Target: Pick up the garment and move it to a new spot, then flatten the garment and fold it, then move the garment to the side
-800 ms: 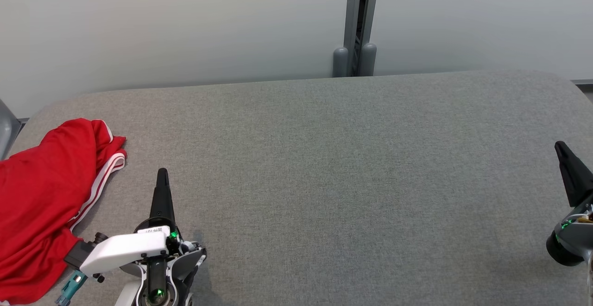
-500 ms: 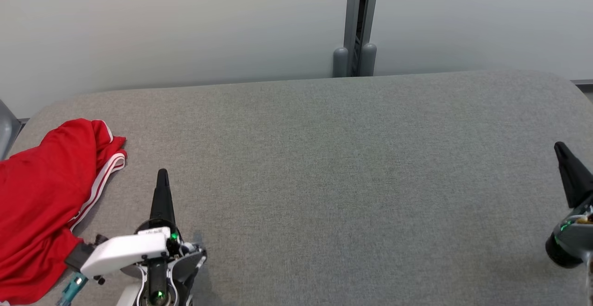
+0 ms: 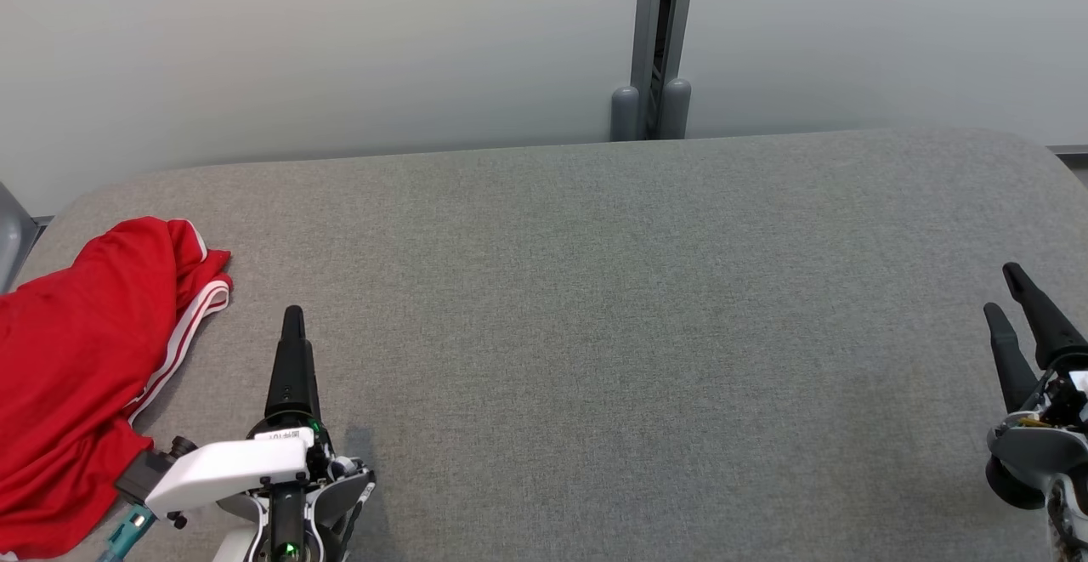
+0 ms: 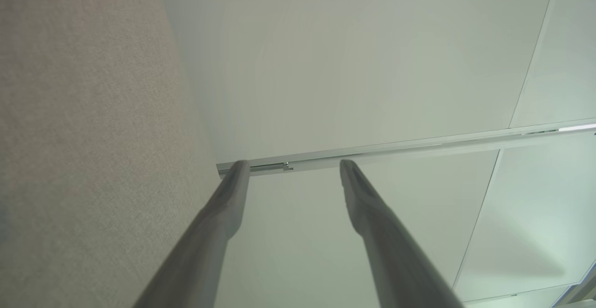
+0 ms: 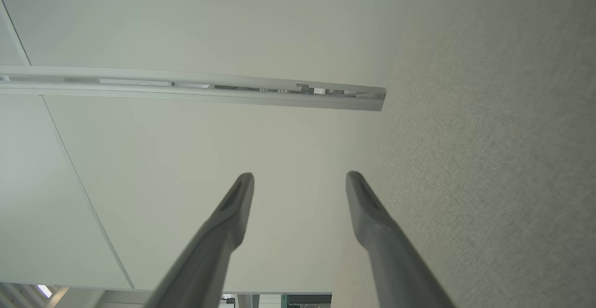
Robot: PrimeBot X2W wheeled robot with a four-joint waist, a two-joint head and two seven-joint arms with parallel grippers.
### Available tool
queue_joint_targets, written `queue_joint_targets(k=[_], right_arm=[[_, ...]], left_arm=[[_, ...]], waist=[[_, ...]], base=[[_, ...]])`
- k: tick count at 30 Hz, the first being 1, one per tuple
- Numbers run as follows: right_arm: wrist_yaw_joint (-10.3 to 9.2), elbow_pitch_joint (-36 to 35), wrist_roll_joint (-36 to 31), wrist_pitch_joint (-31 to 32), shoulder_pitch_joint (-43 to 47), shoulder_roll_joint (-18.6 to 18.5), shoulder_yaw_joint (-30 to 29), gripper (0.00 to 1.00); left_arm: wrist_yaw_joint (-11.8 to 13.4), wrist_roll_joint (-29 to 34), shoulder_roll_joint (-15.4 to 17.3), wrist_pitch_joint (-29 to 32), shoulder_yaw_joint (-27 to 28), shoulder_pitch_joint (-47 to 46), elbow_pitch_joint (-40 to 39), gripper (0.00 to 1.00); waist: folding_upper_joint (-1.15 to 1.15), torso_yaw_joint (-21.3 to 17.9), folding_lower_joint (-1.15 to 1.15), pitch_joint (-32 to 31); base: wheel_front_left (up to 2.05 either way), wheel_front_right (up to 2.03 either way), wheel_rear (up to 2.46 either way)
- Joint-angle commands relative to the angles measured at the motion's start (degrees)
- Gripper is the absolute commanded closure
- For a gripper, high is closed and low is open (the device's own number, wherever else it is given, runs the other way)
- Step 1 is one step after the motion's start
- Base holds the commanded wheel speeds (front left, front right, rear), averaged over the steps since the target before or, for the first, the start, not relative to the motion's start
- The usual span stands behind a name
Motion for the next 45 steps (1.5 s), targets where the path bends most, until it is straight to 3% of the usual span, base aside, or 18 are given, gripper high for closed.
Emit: queue_joint_targets(k=[1, 16, 30, 45], right_arm=[[0.07, -1.94, -1.75, -1.52, -0.90, -1.29, 1.07, 0.00], [0.08, -9.52, -20.77, -8.34, 0.33, -2.31, 5.20, 0.00], [0.09, -17.00, -40.83, -13.92, 2.91, -2.84, 9.59, 0.00], [0.10, -21.17, -55.07, -17.61, 5.44, -2.60, 13.38, 0.00]], left_arm=[[-0.02, 1.81, 0.86, -0.18, 0.02, -2.60, -1.25, 0.00], [0.88, 22.28, 1.79, -0.29, 1.71, -4.06, -4.36, 0.00], [4.21, 41.65, 4.85, 0.03, -0.38, -3.99, -7.32, 0.00], [7.15, 53.59, 6.84, 3.59, -0.55, -3.63, -9.18, 0.00]], waist=[[0.00, 0.00, 0.00, 0.01], [0.00, 0.04, 0.00, -0.07], [0.00, 0.01, 0.00, -0.41], [0.00, -0.04, 0.00, -0.53]], base=[[0.00, 0.00, 0.00], [0.00, 0.00, 0.00], [0.00, 0.00, 0.00], [0.00, 0.00, 0.00]])
